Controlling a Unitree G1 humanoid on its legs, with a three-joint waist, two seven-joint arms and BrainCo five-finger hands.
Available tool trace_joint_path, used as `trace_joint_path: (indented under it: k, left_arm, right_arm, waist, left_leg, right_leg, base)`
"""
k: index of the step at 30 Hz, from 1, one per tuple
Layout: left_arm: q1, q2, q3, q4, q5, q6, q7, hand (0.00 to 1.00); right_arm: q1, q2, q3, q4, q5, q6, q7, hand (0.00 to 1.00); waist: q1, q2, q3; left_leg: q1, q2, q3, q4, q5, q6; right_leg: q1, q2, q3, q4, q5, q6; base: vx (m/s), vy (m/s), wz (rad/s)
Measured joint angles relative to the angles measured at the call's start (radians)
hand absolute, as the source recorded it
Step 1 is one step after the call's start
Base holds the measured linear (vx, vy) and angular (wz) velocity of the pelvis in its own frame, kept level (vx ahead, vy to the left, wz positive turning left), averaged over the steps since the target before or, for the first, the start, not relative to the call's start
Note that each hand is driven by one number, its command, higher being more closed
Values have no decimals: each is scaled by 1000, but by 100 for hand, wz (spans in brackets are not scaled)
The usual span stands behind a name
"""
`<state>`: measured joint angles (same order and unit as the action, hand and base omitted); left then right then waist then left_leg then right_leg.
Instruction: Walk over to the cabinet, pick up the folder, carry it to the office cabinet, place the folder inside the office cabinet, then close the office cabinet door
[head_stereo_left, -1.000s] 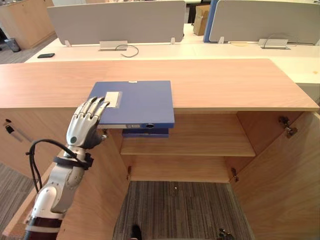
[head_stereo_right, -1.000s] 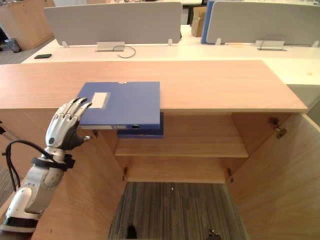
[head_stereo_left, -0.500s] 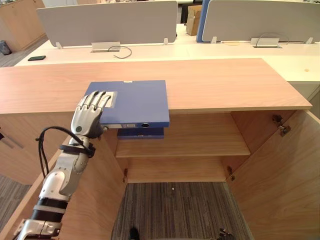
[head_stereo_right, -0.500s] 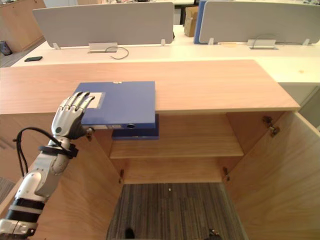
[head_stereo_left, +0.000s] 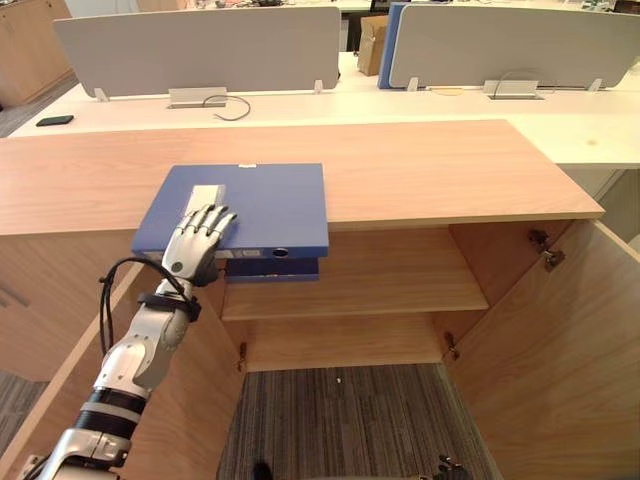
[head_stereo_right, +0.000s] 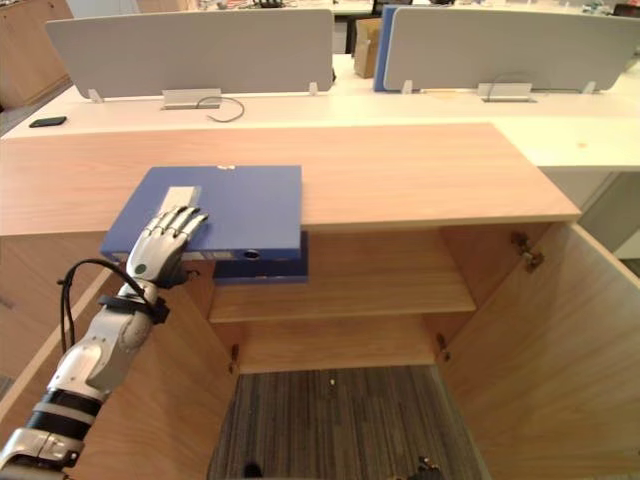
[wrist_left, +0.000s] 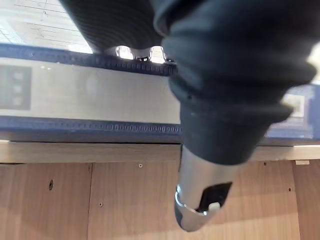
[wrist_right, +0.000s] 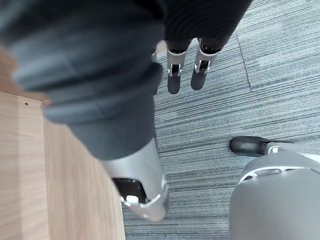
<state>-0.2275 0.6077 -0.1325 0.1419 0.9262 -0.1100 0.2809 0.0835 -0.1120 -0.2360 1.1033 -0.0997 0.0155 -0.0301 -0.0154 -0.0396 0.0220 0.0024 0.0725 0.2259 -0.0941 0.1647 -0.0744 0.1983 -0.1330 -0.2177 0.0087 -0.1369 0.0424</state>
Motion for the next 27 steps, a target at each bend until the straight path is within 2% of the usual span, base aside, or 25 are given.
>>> trace_joint_path:
  k: [1, 2, 11, 16, 20, 27]
  left_arm:
    - [0, -1, 0, 4, 0, 0, 0, 0]
    - [-1, -2, 0, 4, -1, 0, 0, 100]
    - [-53, -20, 11, 53, 7, 14, 42, 100]
    - [-88, -51, 21, 104, 25, 49, 67, 100]
    - [-90, -54, 38, 105, 43, 53, 75, 100]
    - [-109, -66, 39, 144, 42, 67, 92, 100]
  right_arm:
    - [0, 0, 0, 0, 0, 0, 0, 0]
    - [0, 0, 0, 0, 0, 0, 0, 0]
    - [-1, 0, 1, 1, 0, 0, -1, 0]
    - [-2, 0, 1, 2, 0, 0, -10, 0]
    - [-1, 0, 1, 2, 0, 0, -12, 0]
    - [0, 1, 1, 11, 1, 0, -16, 0]
  waist:
    - [-1, -1, -1]
    - [-2, -2, -2]
    - [-12, -17, -18]
    - [-21, -21, -19]
    - [-26, -23, -20]
    - [-30, -40, -31]
  left_leg:
    - [0, -1, 0, 0, -1, 0]
    - [0, -1, 0, 0, -1, 0]
    - [8, -2, 2, 0, -6, -4]
    - [18, -2, 5, 0, -13, -6]
    - [19, -3, 8, 0, -17, -7]
    - [34, -7, 11, 0, -26, -7]
  right_leg:
    - [0, -1, 0, 0, -2, -3]
    - [0, -1, 0, 0, -2, -3]
    - [8, -1, 0, 0, -7, -11]
    - [19, -2, 2, -2, -10, -16]
    - [19, -2, 3, -3, -11, -18]
    - [32, -5, 2, -1, -20, -40]
  base:
    - [0, 0, 0]
    - [0, 0, 0]
    - [0, 0, 0]
    - [0, 0, 0]
    - [0, 0, 0]
    - [0, 0, 0]
